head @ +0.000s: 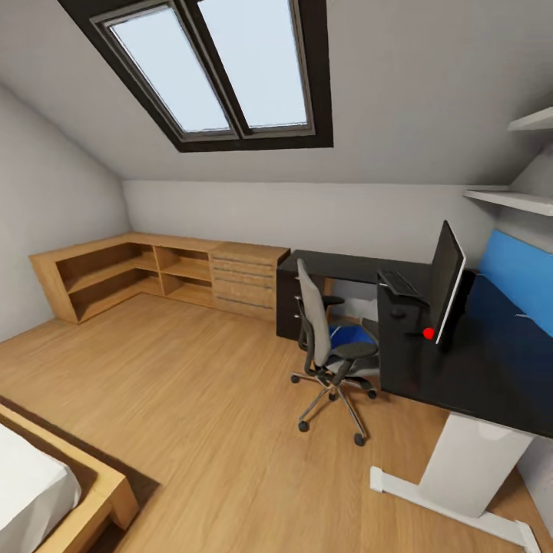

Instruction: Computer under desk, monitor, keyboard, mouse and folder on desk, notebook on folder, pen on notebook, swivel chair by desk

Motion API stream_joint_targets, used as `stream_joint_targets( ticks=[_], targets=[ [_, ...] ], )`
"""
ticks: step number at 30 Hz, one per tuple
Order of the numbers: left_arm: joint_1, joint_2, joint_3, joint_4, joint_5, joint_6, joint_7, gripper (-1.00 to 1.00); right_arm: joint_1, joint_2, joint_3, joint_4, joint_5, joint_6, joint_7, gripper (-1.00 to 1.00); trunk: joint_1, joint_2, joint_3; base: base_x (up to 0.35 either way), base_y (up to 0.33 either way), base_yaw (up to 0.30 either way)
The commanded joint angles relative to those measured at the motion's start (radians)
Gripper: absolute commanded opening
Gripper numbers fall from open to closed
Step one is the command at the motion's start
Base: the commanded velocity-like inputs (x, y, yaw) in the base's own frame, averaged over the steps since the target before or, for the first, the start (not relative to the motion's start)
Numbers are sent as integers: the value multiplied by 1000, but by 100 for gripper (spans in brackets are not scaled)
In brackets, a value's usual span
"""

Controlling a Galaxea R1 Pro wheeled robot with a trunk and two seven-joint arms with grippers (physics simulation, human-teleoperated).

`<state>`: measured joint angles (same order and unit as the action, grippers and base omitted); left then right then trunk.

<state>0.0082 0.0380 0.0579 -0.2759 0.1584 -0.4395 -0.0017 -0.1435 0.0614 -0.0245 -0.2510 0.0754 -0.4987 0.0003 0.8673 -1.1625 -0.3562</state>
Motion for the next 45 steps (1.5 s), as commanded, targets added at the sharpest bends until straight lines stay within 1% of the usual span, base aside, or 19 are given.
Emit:
stream_joint_targets(
  ticks=[1,9,20,30,35,38,43,45],
  targets=[
    [0,0,-1,-2,6,-1,0,100,-1,1,-3,1,8,-3,0,100,1,-1,0,271,235,-281],
    [0,0,-1,-2,6,0,-1,100,-1,2,-2,1,10,-4,1,100,1,-1,2,263,238,-278],
    [1,-1,-6,-2,4,1,-2,100,-1,2,-2,1,10,-4,1,100,1,-1,2,183,261,-276],
    [0,-1,-6,-2,4,2,-1,100,-1,2,-3,1,10,-4,1,100,1,-1,2,16,26,-276],
    [1,-1,-7,-2,4,3,-3,100,-1,2,-2,2,10,-4,1,100,1,-1,2,6,209,-262],
    [0,0,-7,-2,4,3,-3,100,-1,2,-3,2,9,-4,1,100,1,-1,2,39,230,-142],
    [1,-1,-5,-2,4,1,-3,100,-1,2,-3,8,9,-1,2,100,1,-1,2,15,63,-36],
    [1,-2,-5,-3,3,-1,-5,100,-1,1,-5,27,8,-3,2,100,1,-1,2,3,14,-8]
  ],
)
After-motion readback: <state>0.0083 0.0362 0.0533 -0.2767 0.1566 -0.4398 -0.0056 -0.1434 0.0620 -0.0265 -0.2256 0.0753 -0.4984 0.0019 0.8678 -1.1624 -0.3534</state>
